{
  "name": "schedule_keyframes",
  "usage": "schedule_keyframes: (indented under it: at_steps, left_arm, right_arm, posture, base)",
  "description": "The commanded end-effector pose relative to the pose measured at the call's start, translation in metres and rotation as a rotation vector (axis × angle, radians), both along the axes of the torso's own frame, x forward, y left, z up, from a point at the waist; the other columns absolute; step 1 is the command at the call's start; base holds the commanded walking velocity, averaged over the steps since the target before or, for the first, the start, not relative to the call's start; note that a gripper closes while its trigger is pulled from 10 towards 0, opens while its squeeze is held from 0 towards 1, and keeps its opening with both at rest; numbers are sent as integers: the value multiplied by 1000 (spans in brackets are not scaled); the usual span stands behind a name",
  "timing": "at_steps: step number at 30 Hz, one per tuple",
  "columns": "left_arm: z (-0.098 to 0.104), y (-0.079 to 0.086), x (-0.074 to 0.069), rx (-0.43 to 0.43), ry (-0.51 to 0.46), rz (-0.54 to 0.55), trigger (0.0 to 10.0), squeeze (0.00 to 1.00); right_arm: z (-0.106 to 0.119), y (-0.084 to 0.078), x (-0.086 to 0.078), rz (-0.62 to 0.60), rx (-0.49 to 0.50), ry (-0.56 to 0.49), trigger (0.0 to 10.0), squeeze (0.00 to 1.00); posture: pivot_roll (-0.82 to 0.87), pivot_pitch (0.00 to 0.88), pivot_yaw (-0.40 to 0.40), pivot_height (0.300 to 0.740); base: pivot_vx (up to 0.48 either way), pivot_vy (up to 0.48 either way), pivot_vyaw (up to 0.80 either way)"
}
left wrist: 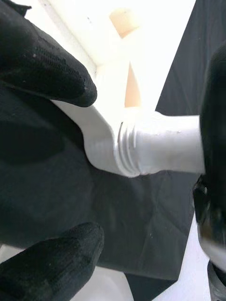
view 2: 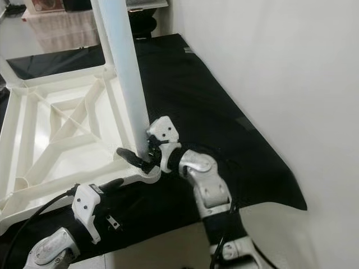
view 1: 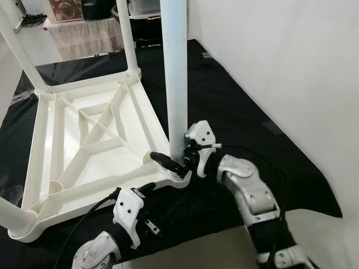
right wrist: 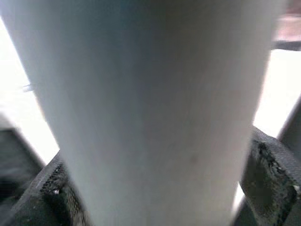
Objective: Building children table
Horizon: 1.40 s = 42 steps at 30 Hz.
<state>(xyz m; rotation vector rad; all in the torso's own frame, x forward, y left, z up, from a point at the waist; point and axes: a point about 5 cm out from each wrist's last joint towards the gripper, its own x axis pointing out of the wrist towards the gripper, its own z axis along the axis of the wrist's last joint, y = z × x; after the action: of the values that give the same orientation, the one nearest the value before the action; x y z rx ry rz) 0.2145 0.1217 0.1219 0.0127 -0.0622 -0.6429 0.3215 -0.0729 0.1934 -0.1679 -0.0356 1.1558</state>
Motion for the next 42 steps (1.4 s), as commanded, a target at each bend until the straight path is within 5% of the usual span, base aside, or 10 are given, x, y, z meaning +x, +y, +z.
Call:
schedule_keyframes:
  at_steps: [1,7,19,20,32,35,37,38,40,42]
  left_arm:
    - [-2,-1,-3,13,17,-1,10000,0]
    - [1,1,-5,12,12,14,10000,0]
    - [-1,2,-3,19,12,26,10000,0]
    - [1,-1,-2,29,10,-15,10000,0]
    - [1,0,-2,14,21,-16,10000,0]
    - [1,1,-2,16,20,-15,10000,0]
    - [0,3,-3,16,20,-9,10000,0]
    - [0,3,-3,16,20,-9,10000,0]
    - [1,5,-2,11,22,-3,10000,0]
    - [1,6,-1,11,23,-3,10000,0]
  right_arm:
    - [-9,4,-5,219,-92,43,10000,0]
    - [-15,1,10,393,-251,90,10000,0]
    - [-4,3,20,358,-130,57,10000,0]
    - [-7,-1,20,314,-85,76,235,0]
    - [-24,-42,0,284,-55,111,0,0]
    - [-21,-57,4,74,-76,65,0,0]
    - [-29,-57,8,-409,-111,-7,0,0]
    - [-29,-57,8,-409,-111,-7,0,0]
    - [-49,-50,-25,-733,-95,61,0,0]
    - [-53,-42,-34,-745,-97,55,0,0]
  posture:
    - [79,186,-24,740]
    - [98,197,-19,740]
    - [92,183,2,740]
    - [72,191,1,740]
    - [68,196,11,740]
    - [55,201,0,740]
    - [40,205,-13,740]
    - [40,205,-13,740]
    - [41,208,-11,740]
    - [44,215,3,740]
  base:
    - [0,0,0]
    - [0,0,0]
    - [0,0,0]
    - [0,0,0]
    - [0,0,0]
    - [0,0,0]
    - [0,0,0]
    - [0,0,0]
    - [0,0,0]
    - [0,0,0]
